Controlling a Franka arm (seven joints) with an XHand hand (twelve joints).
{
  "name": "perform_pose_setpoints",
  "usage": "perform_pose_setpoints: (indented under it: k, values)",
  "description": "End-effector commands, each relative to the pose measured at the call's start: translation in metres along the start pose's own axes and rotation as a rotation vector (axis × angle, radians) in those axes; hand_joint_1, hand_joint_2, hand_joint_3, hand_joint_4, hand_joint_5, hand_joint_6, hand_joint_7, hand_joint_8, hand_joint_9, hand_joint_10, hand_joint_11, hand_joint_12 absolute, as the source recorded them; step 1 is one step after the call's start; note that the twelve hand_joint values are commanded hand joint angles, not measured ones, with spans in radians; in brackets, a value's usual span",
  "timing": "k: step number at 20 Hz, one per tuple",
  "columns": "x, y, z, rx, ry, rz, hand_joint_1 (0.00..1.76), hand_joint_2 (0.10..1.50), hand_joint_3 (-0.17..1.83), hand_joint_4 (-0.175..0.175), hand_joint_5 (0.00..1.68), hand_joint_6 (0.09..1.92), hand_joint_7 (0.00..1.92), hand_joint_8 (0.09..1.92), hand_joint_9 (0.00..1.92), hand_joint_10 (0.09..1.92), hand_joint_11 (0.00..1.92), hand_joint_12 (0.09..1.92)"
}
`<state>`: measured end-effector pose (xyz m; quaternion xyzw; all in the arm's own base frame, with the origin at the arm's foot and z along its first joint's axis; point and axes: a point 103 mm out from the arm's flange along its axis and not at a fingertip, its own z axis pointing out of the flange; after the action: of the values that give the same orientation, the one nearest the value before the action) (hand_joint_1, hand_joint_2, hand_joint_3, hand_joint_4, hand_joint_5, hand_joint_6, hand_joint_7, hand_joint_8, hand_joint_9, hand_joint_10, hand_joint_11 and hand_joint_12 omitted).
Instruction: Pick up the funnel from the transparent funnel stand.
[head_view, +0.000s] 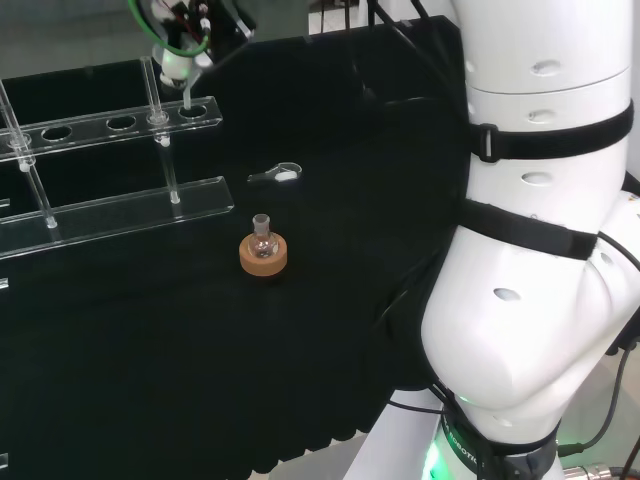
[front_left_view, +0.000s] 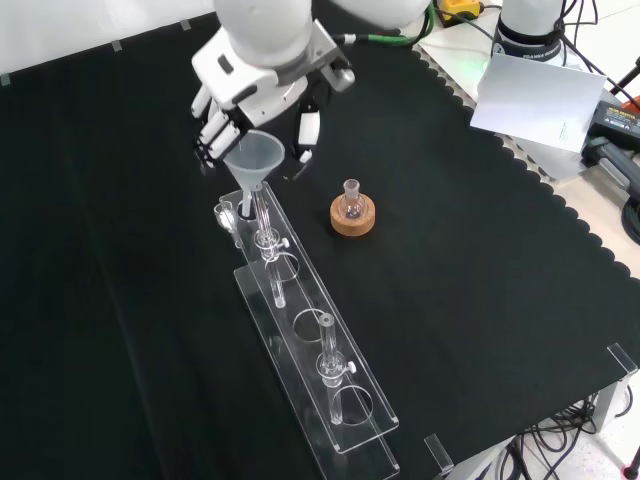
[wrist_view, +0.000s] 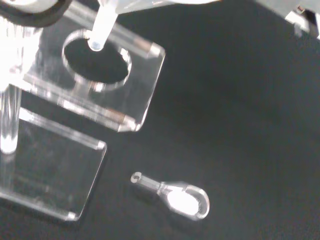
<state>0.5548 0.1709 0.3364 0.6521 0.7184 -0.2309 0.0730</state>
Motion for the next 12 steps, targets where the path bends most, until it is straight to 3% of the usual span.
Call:
perform_pose_setpoints:
  k: [1, 12]
  values:
    - [-0.021, -0.046, -0.041, -0.027, -0.049, 0.061, 0.77, 0.81, 0.54, 0.003, 0.79, 0.68, 0.85, 0.62, 1.11, 0.37, 0.77, 1.15]
    - [-0.038, -0.114, -0.028, 0.022, -0.051, 0.130, 0.77, 0.80, 0.54, 0.009, 0.79, 0.70, 0.84, 0.61, 1.11, 0.35, 0.74, 1.17]
